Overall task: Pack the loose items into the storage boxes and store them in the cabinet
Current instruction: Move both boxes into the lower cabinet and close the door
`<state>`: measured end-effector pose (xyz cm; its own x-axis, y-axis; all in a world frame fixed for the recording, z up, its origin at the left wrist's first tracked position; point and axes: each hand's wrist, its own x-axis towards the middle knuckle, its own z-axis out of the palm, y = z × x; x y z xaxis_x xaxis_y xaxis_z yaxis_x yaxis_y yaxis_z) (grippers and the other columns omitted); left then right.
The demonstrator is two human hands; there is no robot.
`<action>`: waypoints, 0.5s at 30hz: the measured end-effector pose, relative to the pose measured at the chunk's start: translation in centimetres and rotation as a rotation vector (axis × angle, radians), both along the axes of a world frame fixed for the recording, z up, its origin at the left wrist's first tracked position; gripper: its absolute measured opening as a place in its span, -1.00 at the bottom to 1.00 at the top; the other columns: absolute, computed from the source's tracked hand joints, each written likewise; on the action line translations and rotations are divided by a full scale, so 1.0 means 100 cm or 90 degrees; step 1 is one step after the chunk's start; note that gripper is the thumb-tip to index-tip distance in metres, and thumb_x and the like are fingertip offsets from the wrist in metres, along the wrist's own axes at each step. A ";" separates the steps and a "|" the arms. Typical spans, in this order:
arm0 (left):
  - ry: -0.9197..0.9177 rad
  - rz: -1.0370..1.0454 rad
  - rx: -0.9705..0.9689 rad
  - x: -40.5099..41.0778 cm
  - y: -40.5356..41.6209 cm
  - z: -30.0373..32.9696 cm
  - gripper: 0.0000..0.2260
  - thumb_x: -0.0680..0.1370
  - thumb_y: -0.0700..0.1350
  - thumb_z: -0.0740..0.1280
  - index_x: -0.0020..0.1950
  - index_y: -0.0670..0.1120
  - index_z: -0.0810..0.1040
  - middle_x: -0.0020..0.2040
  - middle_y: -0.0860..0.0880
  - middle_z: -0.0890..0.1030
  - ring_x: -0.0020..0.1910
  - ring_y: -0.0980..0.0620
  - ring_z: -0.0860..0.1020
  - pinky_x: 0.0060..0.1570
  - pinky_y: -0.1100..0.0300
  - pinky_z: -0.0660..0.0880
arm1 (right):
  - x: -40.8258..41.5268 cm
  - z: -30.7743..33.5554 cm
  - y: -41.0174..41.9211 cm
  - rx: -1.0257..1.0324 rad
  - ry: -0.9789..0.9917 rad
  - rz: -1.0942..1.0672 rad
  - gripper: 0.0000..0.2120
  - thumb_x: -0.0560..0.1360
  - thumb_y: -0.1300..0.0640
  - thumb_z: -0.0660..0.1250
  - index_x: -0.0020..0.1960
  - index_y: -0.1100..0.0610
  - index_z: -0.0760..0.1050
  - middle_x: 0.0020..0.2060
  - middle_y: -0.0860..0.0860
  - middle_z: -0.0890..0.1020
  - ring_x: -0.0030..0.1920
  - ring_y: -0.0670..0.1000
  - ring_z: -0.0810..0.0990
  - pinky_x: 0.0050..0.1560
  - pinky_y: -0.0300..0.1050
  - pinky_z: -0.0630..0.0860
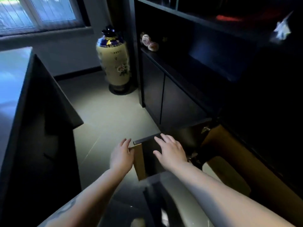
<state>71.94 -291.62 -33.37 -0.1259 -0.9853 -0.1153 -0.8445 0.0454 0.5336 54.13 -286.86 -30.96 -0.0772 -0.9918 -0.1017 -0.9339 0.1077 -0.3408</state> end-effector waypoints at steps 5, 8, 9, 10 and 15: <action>0.137 -0.057 0.125 0.025 -0.039 -0.030 -0.55 0.61 -0.04 0.19 0.50 -0.04 0.22 0.50 -0.04 0.25 0.47 0.03 0.21 0.40 0.17 0.13 | 0.045 -0.030 -0.070 0.083 0.033 0.032 -0.49 0.62 -0.08 0.05 0.53 -0.04 0.04 0.55 0.02 0.00 0.53 0.03 -0.12 0.48 0.04 -0.15; 0.186 -0.098 0.161 0.022 -0.039 -0.043 -0.59 0.62 -0.07 0.16 0.48 -0.04 0.26 0.46 -0.05 0.33 0.43 0.03 0.28 0.36 0.21 0.18 | 0.050 -0.049 -0.074 0.164 0.061 0.032 -0.50 0.63 -0.10 -0.03 0.54 -0.05 0.01 0.55 0.02 -0.03 0.53 0.04 -0.16 0.48 0.09 -0.19; 0.195 -0.104 0.165 0.021 -0.038 -0.046 -0.60 0.63 -0.08 0.15 0.47 -0.04 0.27 0.43 -0.05 0.37 0.40 0.02 0.32 0.35 0.19 0.23 | 0.050 -0.054 -0.072 0.176 0.063 0.029 -0.51 0.63 -0.09 -0.03 0.53 -0.06 0.00 0.55 0.00 -0.03 0.53 0.04 -0.15 0.48 0.10 -0.19; 0.204 -0.102 0.162 0.019 -0.037 -0.048 -0.61 0.63 -0.09 0.16 0.47 -0.04 0.28 0.41 -0.06 0.40 0.37 0.01 0.36 0.34 0.15 0.28 | 0.049 -0.058 -0.070 0.179 0.059 0.027 -0.51 0.63 -0.08 -0.03 0.53 -0.08 0.00 0.55 -0.01 -0.03 0.53 0.03 -0.14 0.48 0.11 -0.18; 0.245 -0.036 0.104 0.018 -0.018 -0.057 -0.72 0.60 -0.12 0.21 0.31 -0.04 0.47 0.17 -0.08 0.58 0.14 -0.04 0.54 0.14 0.05 0.47 | 0.043 -0.065 -0.051 0.091 0.017 0.014 -0.62 0.60 -0.05 0.11 0.40 -0.08 0.24 0.43 -0.02 0.27 0.46 0.05 0.13 0.45 0.10 0.06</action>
